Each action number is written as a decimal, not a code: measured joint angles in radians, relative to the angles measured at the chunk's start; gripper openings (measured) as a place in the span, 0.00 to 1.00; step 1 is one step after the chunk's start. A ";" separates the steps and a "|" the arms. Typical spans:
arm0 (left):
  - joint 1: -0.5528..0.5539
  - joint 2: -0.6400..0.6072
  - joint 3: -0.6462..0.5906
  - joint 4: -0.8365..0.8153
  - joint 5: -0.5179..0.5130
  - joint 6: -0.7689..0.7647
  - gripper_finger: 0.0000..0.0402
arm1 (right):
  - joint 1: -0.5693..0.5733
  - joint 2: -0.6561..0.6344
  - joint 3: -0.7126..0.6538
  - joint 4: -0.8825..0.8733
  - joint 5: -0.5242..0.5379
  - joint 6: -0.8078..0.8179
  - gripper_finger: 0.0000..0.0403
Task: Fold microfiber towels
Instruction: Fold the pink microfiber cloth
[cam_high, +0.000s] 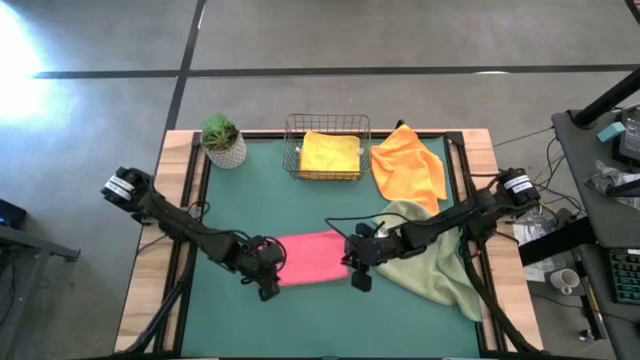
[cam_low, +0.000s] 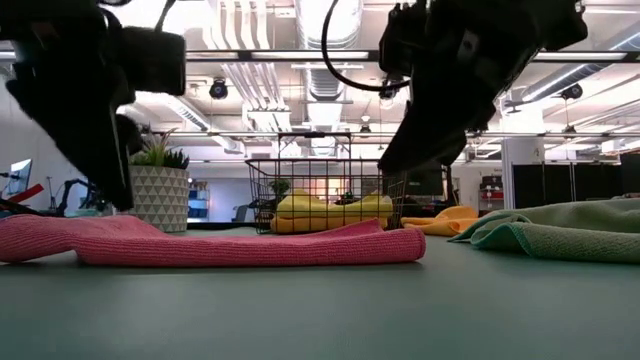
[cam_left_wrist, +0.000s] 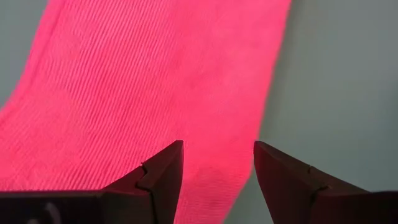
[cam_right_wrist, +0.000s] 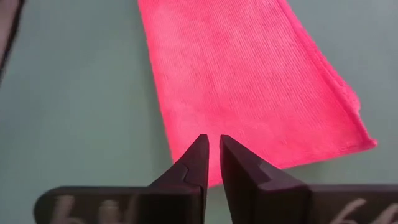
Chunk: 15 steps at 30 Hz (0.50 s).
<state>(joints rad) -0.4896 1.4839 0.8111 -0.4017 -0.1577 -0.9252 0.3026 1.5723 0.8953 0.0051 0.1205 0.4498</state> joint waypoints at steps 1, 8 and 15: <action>0.000 0.004 -0.009 0.001 0.006 -0.011 0.45 | -0.004 0.000 -0.004 0.000 0.002 -0.016 0.07; -0.001 0.036 -0.022 0.000 0.027 -0.040 0.45 | -0.079 0.000 -0.031 0.004 0.011 -0.117 0.07; -0.001 0.038 -0.030 -0.009 0.036 -0.087 0.45 | -0.167 0.008 -0.032 0.048 -0.042 -0.193 0.07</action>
<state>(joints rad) -0.4908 1.5215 0.7808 -0.4110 -0.1220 -1.0121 0.1361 1.5800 0.8635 0.0532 0.0784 0.2567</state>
